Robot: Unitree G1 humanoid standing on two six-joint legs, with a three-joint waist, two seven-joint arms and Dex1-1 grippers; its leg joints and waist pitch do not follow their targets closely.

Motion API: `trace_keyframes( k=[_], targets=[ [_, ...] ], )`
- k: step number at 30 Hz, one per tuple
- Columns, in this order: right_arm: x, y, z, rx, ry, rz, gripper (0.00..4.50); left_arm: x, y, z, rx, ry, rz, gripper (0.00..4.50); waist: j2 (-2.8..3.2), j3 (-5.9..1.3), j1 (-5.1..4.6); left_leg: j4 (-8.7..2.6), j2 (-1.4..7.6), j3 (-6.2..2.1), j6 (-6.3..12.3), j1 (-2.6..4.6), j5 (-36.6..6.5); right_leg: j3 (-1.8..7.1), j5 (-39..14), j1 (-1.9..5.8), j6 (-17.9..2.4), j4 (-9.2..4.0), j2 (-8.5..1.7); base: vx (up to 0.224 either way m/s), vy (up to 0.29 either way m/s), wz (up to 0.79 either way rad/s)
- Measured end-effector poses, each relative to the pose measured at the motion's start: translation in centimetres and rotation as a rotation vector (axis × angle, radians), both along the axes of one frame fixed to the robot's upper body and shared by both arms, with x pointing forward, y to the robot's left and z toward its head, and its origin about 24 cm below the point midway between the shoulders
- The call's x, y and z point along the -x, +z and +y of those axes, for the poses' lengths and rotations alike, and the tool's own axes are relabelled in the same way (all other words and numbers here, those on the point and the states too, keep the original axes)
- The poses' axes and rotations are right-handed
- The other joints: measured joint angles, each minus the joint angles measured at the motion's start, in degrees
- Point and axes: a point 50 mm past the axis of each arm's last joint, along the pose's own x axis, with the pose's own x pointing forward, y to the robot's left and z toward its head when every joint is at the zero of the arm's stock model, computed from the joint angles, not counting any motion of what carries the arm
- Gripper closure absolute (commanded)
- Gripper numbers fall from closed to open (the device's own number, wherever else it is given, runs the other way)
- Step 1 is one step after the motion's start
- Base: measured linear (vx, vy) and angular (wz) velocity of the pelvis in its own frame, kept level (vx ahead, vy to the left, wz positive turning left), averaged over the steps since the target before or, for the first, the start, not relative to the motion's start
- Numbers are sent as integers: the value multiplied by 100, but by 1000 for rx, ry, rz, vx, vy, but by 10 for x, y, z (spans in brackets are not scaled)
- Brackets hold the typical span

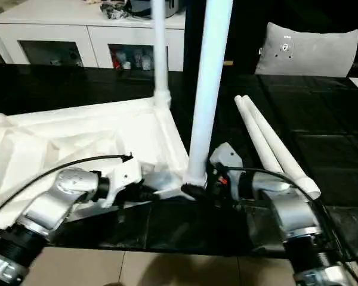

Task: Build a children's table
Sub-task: Rotate leg to tighten

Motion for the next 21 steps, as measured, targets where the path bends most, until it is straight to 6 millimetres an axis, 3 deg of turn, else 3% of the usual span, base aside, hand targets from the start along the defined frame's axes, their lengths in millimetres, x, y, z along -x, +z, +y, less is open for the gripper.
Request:
trace_keyframes(
  k=[2,9,13,15,21],
  targets=[
    [2,0,0,-3,31,12,43,1,0,2,-5,-21,10,450,-2,1,5,3,0,0,0,1,0,0,0,0,-1,2,0,0,0,0],
    [7,3,0,-26,130,45,117,5,0,1,-4,-73,29,450,-11,2,39,8,1,0,0,1,0,0,1,2,-2,6,-1,0,0,0],
    [8,3,0,-27,135,47,133,5,0,0,-2,-82,30,450,-13,3,62,9,1,0,0,1,0,0,1,2,-1,7,-1,0,0,0],
    [8,4,-1,-26,142,50,168,5,0,0,-2,-86,30,450,-17,5,78,9,1,0,0,1,0,0,1,2,-1,7,-1,0,0,0],
    [9,4,-2,-33,146,53,211,6,0,0,0,-93,35,450,-18,5,136,8,3,0,0,5,0,0,0,2,0,9,0,0,0,0]
  ],
)
